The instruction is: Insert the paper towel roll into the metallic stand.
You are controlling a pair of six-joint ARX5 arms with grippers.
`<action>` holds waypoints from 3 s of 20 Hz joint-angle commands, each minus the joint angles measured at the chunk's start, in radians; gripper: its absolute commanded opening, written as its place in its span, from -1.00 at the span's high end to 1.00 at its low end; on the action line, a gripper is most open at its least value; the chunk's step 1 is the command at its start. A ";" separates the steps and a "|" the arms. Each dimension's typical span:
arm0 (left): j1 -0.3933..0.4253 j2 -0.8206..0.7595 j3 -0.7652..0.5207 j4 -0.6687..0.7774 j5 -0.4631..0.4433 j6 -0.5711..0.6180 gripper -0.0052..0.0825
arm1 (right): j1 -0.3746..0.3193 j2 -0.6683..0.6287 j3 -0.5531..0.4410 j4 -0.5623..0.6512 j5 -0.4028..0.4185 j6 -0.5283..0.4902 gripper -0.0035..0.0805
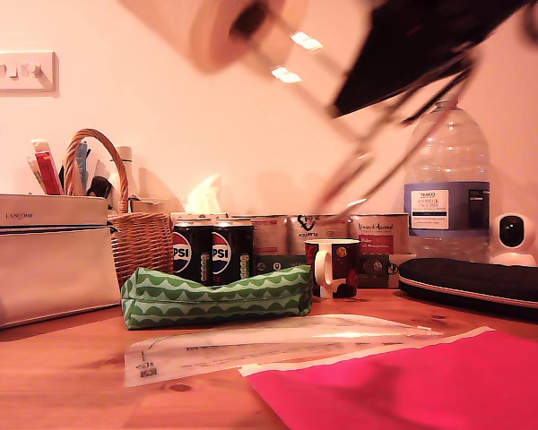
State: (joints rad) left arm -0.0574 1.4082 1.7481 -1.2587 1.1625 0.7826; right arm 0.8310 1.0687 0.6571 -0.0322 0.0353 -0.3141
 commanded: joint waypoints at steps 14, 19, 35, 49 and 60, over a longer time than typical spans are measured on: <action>-0.236 -0.008 -0.007 0.196 -0.492 -0.191 0.93 | -0.009 0.378 -0.237 0.875 -0.134 0.220 0.94; -0.301 -0.007 -0.007 0.203 -0.618 -0.219 0.93 | -0.009 0.517 -0.237 1.021 -0.134 0.239 0.94; -0.442 0.060 -0.007 0.175 -0.763 -0.260 0.93 | -0.041 0.735 -0.237 1.040 -0.158 0.319 0.94; -0.484 0.084 -0.007 0.172 -0.805 -0.259 0.93 | -0.039 0.726 -0.237 0.934 -0.175 0.378 0.48; -0.494 0.085 -0.007 0.163 -0.805 -0.259 0.93 | -0.042 0.587 -0.237 0.778 -0.163 0.362 0.35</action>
State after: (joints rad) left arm -0.5495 1.4773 1.7409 -1.1164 0.3637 0.5224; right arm 0.7914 1.6581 0.4343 0.7544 -0.1303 0.0574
